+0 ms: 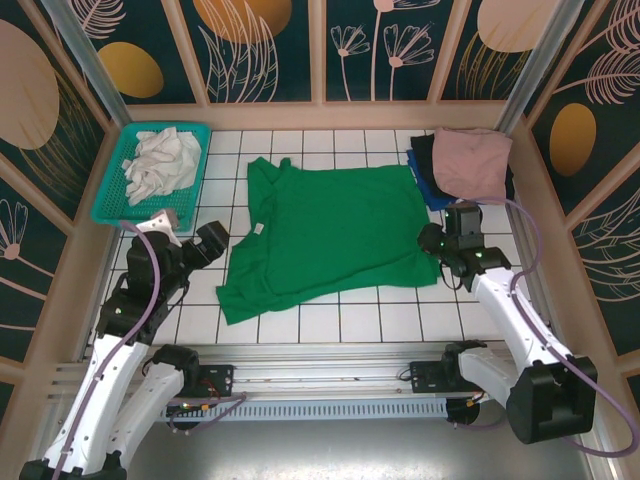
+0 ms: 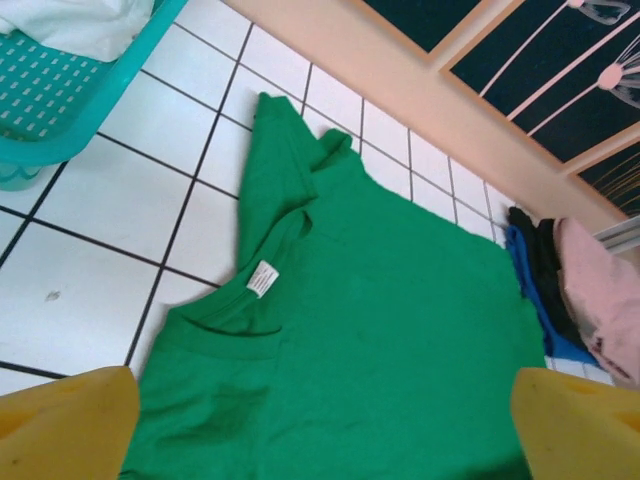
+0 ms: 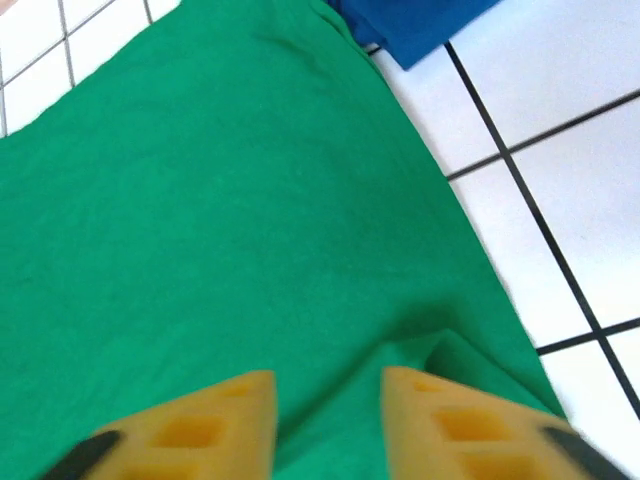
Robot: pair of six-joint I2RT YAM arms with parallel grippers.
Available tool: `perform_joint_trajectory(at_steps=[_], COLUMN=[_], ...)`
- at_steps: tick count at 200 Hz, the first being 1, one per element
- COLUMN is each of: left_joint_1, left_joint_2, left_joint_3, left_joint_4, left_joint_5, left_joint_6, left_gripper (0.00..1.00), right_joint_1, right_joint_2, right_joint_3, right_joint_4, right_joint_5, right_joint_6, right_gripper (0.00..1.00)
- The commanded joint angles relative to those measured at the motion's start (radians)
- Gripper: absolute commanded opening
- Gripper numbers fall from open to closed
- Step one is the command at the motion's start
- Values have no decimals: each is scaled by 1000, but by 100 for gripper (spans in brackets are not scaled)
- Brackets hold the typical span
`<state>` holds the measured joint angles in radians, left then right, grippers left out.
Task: Fold and stack the t-shirts
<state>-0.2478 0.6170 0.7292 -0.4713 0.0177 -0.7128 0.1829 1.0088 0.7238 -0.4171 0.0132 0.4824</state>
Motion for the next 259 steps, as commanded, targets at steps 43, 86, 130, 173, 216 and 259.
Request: perform_joint_trajectory(at_steps=[43, 86, 130, 173, 216, 259], left_joint_1=[4, 5, 5, 27, 58, 51], left_joint_2=[442, 983, 1276, 1208, 1049, 1012], left_joint_3=[-14, 224, 414, 349, 249, 184], left_joint_4=[342, 296, 245, 210, 206, 231], left_joint_5=[109, 18, 11, -58, -73, 89], left_joint_6=[70, 228, 306, 316, 289, 302], left_gripper=[94, 93, 63, 13, 0, 28], right_joint_1=[91, 231, 225, 119, 35, 6], right_joint_2=[63, 418, 592, 577, 528, 510], right_joint_3=[76, 146, 151, 50, -30, -51], right_joint_4=[187, 282, 305, 313, 344, 363], right_joint_5=[-143, -99, -28, -46, -90, -112], right_joint_6=[-7, -21, -12, 26, 19, 7], right_gripper=[54, 55, 55, 57, 59, 59])
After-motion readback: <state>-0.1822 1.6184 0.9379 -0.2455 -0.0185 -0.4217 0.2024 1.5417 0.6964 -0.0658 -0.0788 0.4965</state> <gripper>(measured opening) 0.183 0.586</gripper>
